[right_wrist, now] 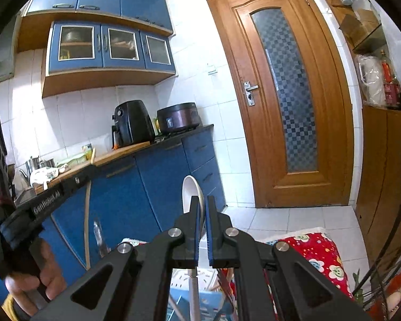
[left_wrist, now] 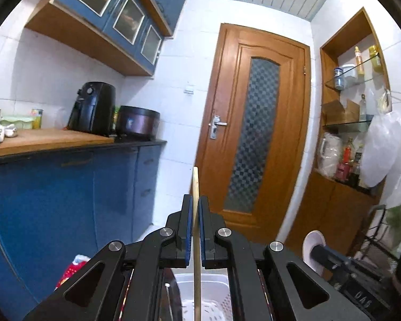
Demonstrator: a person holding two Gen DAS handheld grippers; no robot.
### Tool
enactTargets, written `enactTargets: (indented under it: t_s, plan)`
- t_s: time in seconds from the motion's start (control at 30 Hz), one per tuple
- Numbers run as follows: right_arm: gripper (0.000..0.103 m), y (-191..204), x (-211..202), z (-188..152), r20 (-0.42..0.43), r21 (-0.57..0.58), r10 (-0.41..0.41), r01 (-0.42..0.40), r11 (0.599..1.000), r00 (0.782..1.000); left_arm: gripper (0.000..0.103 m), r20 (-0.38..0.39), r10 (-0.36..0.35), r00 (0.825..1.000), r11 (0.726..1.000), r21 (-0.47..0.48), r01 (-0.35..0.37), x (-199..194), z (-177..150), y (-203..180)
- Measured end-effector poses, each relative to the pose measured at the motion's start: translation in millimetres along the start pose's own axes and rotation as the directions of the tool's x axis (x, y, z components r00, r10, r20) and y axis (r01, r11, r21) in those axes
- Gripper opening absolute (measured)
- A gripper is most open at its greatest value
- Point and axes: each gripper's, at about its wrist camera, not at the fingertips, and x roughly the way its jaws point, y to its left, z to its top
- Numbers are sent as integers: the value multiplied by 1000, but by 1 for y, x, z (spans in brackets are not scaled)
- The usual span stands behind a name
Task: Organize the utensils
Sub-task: 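Lift the chopstick and spoon with both tools and carry them over the caddy, then lower the chopstick into the caddy with the left tool while the right tool lowers the spoon in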
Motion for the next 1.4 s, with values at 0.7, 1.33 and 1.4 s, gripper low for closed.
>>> enactTargets:
  t_s: [0.7,1.33,1.4]
  plan:
    - [6,6,11,-34,88,-67,-31,37,997,996,4,26,44,999,999,4,-44,3,-42,10]
    - [28,11,-20,-29,78,-54,-4,8,999,997,4,17,2,1000,1000,5,-2,-21,-45,12]
    - [29,12,-25,-27,81,-55,-2,6,998,997,4,11,-9,1000,1000,10,9,-24,-44,11]
